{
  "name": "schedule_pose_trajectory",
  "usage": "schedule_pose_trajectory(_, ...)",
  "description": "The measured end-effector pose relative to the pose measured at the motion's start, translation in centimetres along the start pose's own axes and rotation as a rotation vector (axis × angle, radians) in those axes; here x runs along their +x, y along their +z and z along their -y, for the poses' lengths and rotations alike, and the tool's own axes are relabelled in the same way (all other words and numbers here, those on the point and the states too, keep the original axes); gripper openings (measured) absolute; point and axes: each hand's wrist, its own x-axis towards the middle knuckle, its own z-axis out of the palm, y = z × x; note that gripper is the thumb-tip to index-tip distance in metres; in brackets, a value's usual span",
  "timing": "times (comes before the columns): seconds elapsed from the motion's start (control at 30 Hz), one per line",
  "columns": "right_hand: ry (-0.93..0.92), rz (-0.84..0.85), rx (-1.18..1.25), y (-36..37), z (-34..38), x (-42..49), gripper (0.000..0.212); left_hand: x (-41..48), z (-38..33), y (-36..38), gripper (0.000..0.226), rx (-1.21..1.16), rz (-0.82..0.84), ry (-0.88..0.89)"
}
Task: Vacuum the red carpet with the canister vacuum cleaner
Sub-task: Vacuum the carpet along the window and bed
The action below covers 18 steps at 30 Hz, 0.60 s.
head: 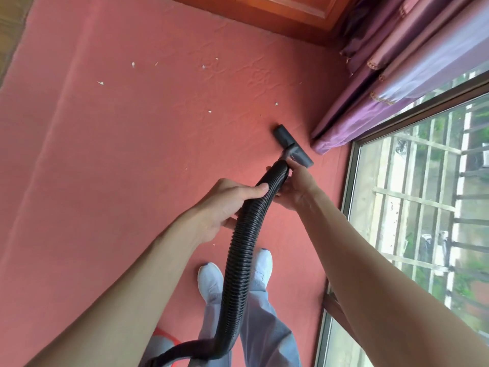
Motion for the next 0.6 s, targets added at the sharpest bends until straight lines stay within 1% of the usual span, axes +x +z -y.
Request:
schedule_pose_trajectory(0.07, -0.018, 0.026, -0.006, -0.2, 0.0, -0.9, 0.051, -0.9, -0.6, -0.9, 0.028, 0.027, 0.079, 0.027)
schedule_pose_trajectory(0.17, 0.038, 0.096, -0.007, -0.3, -0.8, -2.1, 0.041, -2.5, -1.2, -2.1, 0.027, 0.054, 0.183, 0.013)
schedule_pose_trajectory(0.2, 0.061, 0.109, -0.002, -0.1, -1.1, -2.3, 0.041, -2.8, -1.3, -2.5, 0.027, 0.054, 0.205, -0.004)
schedule_pose_trajectory(0.27, 0.066, 0.075, -0.007, 0.5, -1.5, -1.9, 0.047, -2.8, -1.2, -2.9, 0.026, 0.030, 0.211, -0.033)
schedule_pose_trajectory(0.37, -0.009, -0.029, -0.059, 2.1, -1.2, -0.2, 0.050, -1.5, -0.7, -2.7, 0.028, -0.024, 0.105, -0.045)
schedule_pose_trajectory(0.5, -0.069, -0.188, -0.192, 2.8, -0.7, 1.4, 0.039, 0.5, 1.1, -0.8, 0.041, -0.099, -0.087, -0.093)
schedule_pose_trajectory(0.6, -0.058, -0.191, -0.265, 2.4, 0.4, 2.2, 0.043, 0.6, 2.0, -0.2, 0.042, -0.158, -0.082, -0.060)
